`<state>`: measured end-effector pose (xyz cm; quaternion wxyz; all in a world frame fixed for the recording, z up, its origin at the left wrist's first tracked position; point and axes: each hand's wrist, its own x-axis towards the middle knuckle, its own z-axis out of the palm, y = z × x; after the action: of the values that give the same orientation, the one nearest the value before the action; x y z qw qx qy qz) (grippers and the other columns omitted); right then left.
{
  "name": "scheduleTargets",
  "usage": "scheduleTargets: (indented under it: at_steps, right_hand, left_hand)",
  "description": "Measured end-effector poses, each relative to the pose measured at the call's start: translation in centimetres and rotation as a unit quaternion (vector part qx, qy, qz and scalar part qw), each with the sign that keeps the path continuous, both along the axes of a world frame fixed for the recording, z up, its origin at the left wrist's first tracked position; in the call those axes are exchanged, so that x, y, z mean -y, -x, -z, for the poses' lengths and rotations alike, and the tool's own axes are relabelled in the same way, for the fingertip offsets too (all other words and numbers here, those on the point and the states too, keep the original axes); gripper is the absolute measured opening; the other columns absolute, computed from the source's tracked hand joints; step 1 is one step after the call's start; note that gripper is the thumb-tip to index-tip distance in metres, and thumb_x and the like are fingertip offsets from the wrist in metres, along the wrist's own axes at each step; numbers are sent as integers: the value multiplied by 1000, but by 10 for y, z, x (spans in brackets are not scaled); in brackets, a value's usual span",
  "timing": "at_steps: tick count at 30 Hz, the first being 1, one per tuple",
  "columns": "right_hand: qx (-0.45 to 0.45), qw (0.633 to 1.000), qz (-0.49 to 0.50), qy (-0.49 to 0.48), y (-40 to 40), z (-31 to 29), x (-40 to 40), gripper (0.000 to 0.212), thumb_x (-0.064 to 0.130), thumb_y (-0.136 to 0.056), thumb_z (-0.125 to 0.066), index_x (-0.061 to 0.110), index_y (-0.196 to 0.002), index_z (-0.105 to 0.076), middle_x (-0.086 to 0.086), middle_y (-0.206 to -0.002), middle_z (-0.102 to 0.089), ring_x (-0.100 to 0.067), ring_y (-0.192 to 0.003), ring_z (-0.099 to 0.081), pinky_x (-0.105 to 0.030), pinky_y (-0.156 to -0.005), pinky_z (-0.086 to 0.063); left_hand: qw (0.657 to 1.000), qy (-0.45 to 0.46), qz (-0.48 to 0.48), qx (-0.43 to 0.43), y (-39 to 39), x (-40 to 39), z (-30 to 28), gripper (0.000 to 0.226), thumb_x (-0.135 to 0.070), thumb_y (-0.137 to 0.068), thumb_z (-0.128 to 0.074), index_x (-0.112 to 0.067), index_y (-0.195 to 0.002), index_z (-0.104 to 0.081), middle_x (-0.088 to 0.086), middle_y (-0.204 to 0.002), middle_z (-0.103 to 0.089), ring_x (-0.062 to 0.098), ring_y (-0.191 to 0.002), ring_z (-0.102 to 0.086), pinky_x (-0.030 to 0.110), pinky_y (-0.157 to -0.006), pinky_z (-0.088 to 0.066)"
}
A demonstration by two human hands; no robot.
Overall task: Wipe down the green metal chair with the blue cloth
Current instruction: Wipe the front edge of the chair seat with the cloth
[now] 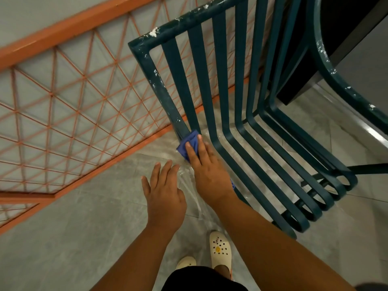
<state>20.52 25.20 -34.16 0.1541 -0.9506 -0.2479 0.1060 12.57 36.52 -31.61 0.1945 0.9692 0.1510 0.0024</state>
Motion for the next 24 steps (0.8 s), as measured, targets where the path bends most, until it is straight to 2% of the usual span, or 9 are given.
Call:
scheduleTargets:
  at_steps: [2,4,6,8,11,14,17,21,24]
  right_hand:
    - [-57,995,78,-17,-3,-6,-5,76,29,-100,-40,17,-148,16,-14,-159,-3,-32,-141,-27,-40,-107,-39]
    - [-79,989,127,-6,-9,-10,-12,76,40,-99,-37,12,-150,12,-17,-157,-15,-32,-133,-39,-40,-104,-40]
    - [-37,993,109,30,-12,-11,-16,76,36,-99,-36,10,-149,15,-18,-157,-13,-33,-139,-31,-43,-110,-33]
    - [-1,997,65,46,-9,-11,-16,72,32,-98,-29,15,-146,22,-17,-159,-2,-34,-145,-12,-47,-115,-24]
    - [24,998,29,51,-7,-8,-13,66,35,-96,-19,19,-145,22,-13,-159,10,-32,-146,6,-45,-117,-5]
    - [84,995,-14,52,-3,-1,-9,67,24,-95,-36,18,-149,3,-10,-157,11,-31,-145,9,-45,-116,-1]
    - [96,991,-64,74,9,6,3,73,11,-88,-46,19,-150,-8,-7,-158,9,-31,-146,8,-46,-117,-4]
    - [98,987,-69,103,35,13,29,75,14,-81,-56,16,-148,-22,-10,-158,-10,-32,-146,-3,-49,-113,-8]
    - [115,985,-77,99,45,18,39,76,13,-79,-60,14,-147,-27,-11,-157,-16,-32,-145,-8,-52,-112,-13]
  left_hand:
    - [1000,-3,1,3,-1,-3,0,58,2,-78,-59,-13,-134,-51,7,-145,-45,29,-142,-27,56,-112,-10]
    - [1000,-7,-3,-1,0,-5,0,58,1,-78,-59,-13,-134,-51,6,-145,-45,28,-142,-27,55,-112,-10]
    - [1000,-7,-6,-1,0,-7,1,58,1,-79,-59,-14,-134,-51,5,-145,-44,27,-143,-26,55,-113,-10]
    - [1000,-5,-7,0,0,-8,1,59,1,-79,-58,-15,-135,-51,5,-146,-44,26,-143,-25,54,-113,-9]
    - [1000,-1,-5,-2,2,-7,3,59,1,-79,-57,-15,-135,-50,4,-146,-43,25,-143,-24,54,-113,-8]
    - [1000,3,-3,-2,4,-7,3,60,1,-79,-56,-16,-136,-49,3,-147,-43,24,-144,-23,54,-114,-7]
    - [1000,8,-2,-2,5,-8,3,60,1,-79,-56,-17,-137,-48,3,-147,-42,24,-144,-23,53,-114,-5]
    - [1000,10,-4,2,4,-13,3,60,2,-79,-57,-15,-136,-49,5,-146,-43,26,-143,-25,53,-113,-6]
    - [1000,13,-6,3,4,-14,3,59,1,-79,-57,-15,-135,-49,5,-146,-43,26,-143,-25,53,-113,-5]
